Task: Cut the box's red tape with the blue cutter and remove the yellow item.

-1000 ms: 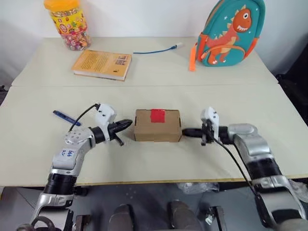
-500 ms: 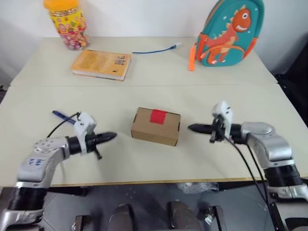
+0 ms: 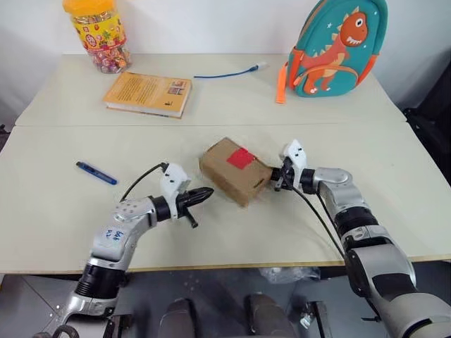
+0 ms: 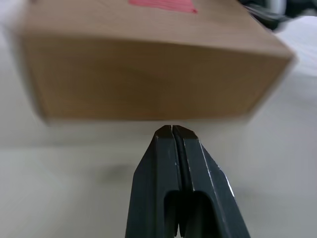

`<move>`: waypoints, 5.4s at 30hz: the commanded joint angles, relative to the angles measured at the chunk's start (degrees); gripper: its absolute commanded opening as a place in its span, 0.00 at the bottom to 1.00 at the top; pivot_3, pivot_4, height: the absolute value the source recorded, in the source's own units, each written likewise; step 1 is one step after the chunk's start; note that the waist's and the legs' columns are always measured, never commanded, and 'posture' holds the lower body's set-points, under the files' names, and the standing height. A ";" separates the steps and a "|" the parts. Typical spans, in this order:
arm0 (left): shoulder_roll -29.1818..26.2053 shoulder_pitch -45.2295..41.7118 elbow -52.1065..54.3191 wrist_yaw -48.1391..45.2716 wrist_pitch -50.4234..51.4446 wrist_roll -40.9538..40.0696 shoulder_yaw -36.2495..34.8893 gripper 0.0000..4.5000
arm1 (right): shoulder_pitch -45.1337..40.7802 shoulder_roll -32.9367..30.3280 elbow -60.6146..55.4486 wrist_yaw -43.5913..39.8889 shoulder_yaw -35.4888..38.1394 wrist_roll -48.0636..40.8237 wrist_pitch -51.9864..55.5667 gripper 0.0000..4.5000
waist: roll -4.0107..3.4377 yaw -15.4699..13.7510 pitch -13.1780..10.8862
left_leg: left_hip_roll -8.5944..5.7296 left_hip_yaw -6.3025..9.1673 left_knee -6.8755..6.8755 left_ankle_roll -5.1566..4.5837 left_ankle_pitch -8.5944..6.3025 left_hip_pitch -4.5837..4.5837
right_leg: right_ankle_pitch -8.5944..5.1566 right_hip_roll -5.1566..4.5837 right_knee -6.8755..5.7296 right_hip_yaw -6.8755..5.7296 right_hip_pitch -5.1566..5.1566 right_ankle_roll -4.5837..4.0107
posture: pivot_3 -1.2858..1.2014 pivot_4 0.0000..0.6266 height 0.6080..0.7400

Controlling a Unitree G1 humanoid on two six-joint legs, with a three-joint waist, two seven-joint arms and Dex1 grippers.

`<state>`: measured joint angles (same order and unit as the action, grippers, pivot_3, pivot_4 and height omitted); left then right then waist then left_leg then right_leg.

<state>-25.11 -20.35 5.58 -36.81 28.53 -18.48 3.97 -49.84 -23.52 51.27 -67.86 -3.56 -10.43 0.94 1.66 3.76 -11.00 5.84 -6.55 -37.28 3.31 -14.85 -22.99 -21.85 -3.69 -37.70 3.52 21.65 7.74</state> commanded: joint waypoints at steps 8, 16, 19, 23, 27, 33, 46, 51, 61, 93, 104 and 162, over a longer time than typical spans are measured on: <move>2.04 0.33 2.25 -1.93 -0.40 0.95 3.74 0.01 | 6.42 -6.19 -16.22 -3.28 0.52 -0.26 8.08 0.00 | 0.00 -0.41 0.00 | -0.02 0.00 -0.14 0.00 0.00 0.00 | 0.00 0.00 -0.07 0.03 -0.02 0.00 | 0.52 0.24 1.00; 5.27 -1.49 -0.84 -3.61 -1.48 3.13 9.39 0.01 | 4.35 -4.23 -14.69 3.89 -0.28 2.67 5.68 0.00 | 0.00 -0.52 0.00 | -0.02 -0.02 -0.13 0.01 0.00 0.02 | 0.00 0.00 -0.05 0.05 -0.02 -0.01 | 0.52 0.24 1.00; 6.21 -1.95 -1.13 -3.69 -1.97 4.16 10.70 0.01 | 5.11 -4.78 -15.60 0.82 -1.13 2.07 6.68 0.00 | -0.01 -0.62 0.00 | -0.04 -0.02 -0.14 0.01 0.00 0.02 | 0.01 -0.01 -0.05 0.05 -0.03 0.00 | 0.52 0.24 1.00; 3.88 0.36 3.35 -3.48 -0.89 3.15 7.60 0.01 | 5.94 -6.44 -16.87 -0.59 -0.90 2.19 6.67 0.00 | 0.00 -0.63 0.00 | -0.03 -0.01 -0.12 0.00 0.00 0.02 | 0.01 -0.01 -0.03 0.05 -0.04 0.00 | 0.52 0.24 1.00; 1.23 3.43 6.61 -3.16 -1.06 1.63 3.09 0.01 | 2.66 -5.19 -10.55 5.51 0.42 4.11 1.15 0.00 | -0.02 0.03 0.00 | 0.00 -0.05 -0.05 0.03 0.01 0.10 | 0.01 0.03 -0.05 0.09 -0.03 -0.01 | 0.52 0.24 1.00; 3.76 1.37 1.75 1.69 -5.53 3.96 -0.03 0.01 | -2.98 -0.30 -0.06 9.48 0.24 5.60 -7.85 0.00 | -0.03 0.42 -0.01 | -0.01 -0.06 -0.06 0.03 0.01 0.11 | 0.01 0.01 -0.05 0.09 -0.05 -0.01 | 0.52 0.24 1.00; 6.25 -1.35 -1.58 -4.07 -5.46 4.35 6.53 0.01 | -3.37 2.06 1.93 -6.45 -0.21 3.15 -8.18 0.00 | -0.04 0.83 0.00 | -0.01 -0.05 -0.05 0.03 0.01 0.09 | 0.01 0.00 -0.06 0.06 -0.06 0.00 | 0.52 0.24 1.00; 7.33 1.06 2.28 -4.39 -3.54 4.01 7.97 0.01 | 2.26 -2.47 -7.30 -9.55 -0.35 2.34 -2.77 0.00 | -0.04 0.58 0.00 | -0.01 -0.03 -0.05 0.03 0.01 0.09 | 0.01 0.00 -0.05 0.06 -0.07 0.00 | 0.52 0.24 1.00; 8.17 2.23 2.20 -2.12 -3.06 5.80 8.12 0.01 | 7.87 -5.50 -13.61 -5.75 0.98 2.06 0.29 0.00 | -0.05 0.33 0.00 | -0.02 -0.04 -0.09 0.03 0.01 0.15 | 0.01 0.00 -0.05 0.10 -0.13 0.00 | 0.52 0.24 1.00; 6.78 47.27 7.47 9.44 -18.60 -14.84 -59.94 1.00 | 31.51 -11.07 -68.66 -0.73 16.71 -32.59 15.39 1.00 | 0.34 0.23 0.18 | 0.00 -0.07 0.16 -0.53 -0.87 0.26 | 0.01 -0.23 0.77 -0.09 -0.50 -0.18 | 0.52 0.24 1.00; 8.20 17.64 28.72 47.47 14.08 -10.11 -36.07 1.00 | 27.84 -16.15 -64.20 -4.06 16.82 -33.65 16.54 1.00 | 0.38 -2.15 0.20 | -0.09 -0.03 0.10 -0.61 -0.96 0.78 | 0.10 -0.27 1.14 -0.11 -1.28 -0.08 | 0.52 0.24 1.00; 25.58 -17.94 -13.47 86.00 22.43 13.36 -38.94 0.19 | 26.05 -16.09 -65.50 1.15 16.10 -33.80 18.06 1.00 | 0.01 -1.87 0.39 | 0.09 -0.46 0.09 -0.09 -0.74 0.87 | 0.18 0.03 1.17 0.16 -1.02 0.09 | 0.52 0.24 1.00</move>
<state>-0.34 -41.59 -5.64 46.93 48.11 -5.53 -31.54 -23.21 -39.87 -13.21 -66.74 11.59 -43.89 20.10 1.67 1.90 -10.61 5.93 -7.02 -37.19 3.22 -15.59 -22.12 -21.66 -3.66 -36.54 3.69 20.63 7.83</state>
